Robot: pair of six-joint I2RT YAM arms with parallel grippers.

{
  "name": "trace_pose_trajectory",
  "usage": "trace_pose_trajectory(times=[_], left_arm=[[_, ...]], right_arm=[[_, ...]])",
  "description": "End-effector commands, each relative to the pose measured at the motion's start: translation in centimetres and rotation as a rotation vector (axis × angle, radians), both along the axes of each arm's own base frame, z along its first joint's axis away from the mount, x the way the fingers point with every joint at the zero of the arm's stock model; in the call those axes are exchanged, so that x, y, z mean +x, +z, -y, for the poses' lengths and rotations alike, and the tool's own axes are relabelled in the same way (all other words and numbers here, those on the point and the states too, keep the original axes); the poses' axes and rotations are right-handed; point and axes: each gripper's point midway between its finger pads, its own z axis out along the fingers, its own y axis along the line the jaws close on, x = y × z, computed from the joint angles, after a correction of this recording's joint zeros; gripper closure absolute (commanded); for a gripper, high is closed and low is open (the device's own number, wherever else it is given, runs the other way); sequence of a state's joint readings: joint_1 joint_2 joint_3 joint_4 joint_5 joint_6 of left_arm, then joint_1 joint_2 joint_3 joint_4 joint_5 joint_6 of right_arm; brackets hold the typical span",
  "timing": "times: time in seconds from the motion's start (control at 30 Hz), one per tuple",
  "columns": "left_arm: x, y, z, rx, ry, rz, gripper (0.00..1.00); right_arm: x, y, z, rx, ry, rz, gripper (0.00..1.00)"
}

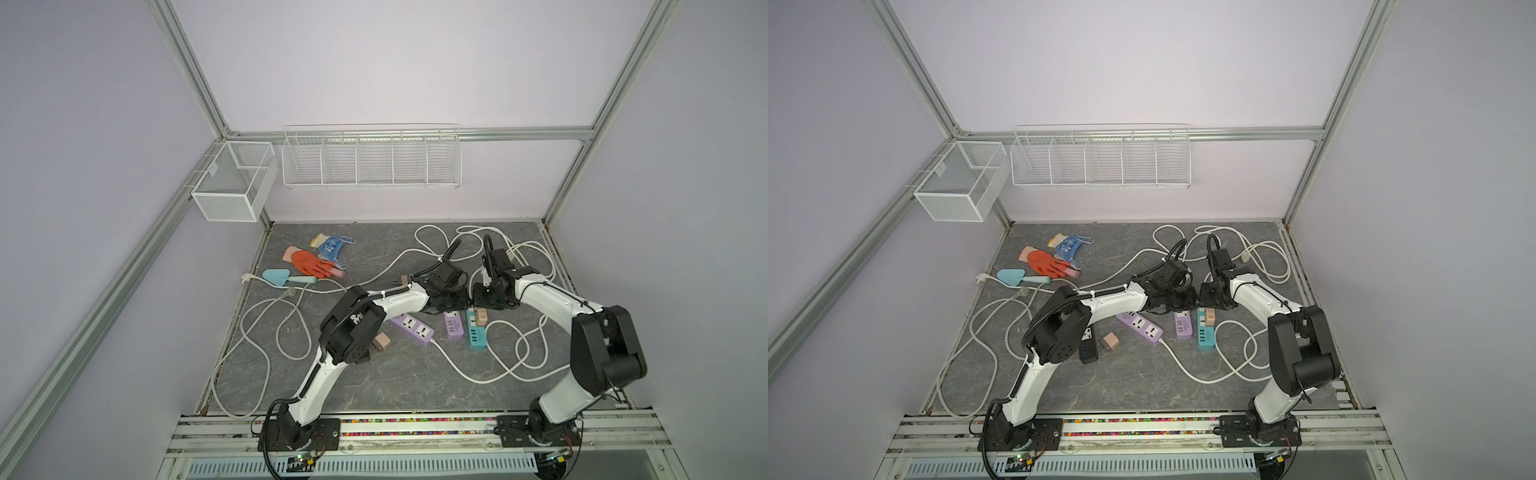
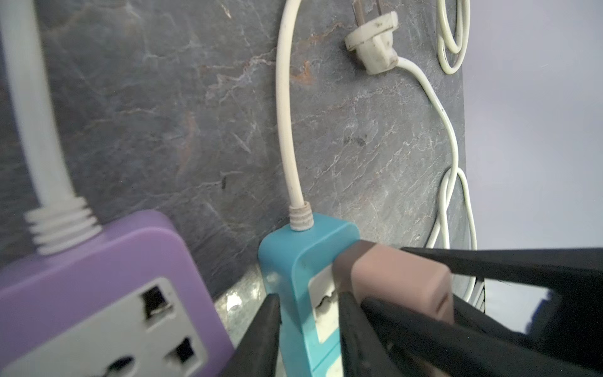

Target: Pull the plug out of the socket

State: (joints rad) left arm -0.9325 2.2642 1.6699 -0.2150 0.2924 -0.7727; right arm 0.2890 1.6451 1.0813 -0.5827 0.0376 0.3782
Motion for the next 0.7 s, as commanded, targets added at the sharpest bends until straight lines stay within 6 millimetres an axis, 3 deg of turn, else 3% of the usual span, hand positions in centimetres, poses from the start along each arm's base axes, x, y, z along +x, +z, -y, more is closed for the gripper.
trace_pose_trajectory(times=[0.0,0.37,0.67], left_arm=[[-1.12,-4.03,-1.3,0.101,-0.008,-0.048,0.67],[-1.01,-4.57,-1.9,0.12,0.021,-0.044,0.67],[-1.08,-4.61,-2.07,0.118,0.032,-0.044,0.68]], right_arm=[[0.45,-0.69,-0.8,-0.002,0.006,-0.009,0.54],[0.52,-1.6,-0.82,-0.022,0.02,-0.028,0.59],[0.54,-1.1,-0.76,-0.031,0.03,-0.01,0.67]])
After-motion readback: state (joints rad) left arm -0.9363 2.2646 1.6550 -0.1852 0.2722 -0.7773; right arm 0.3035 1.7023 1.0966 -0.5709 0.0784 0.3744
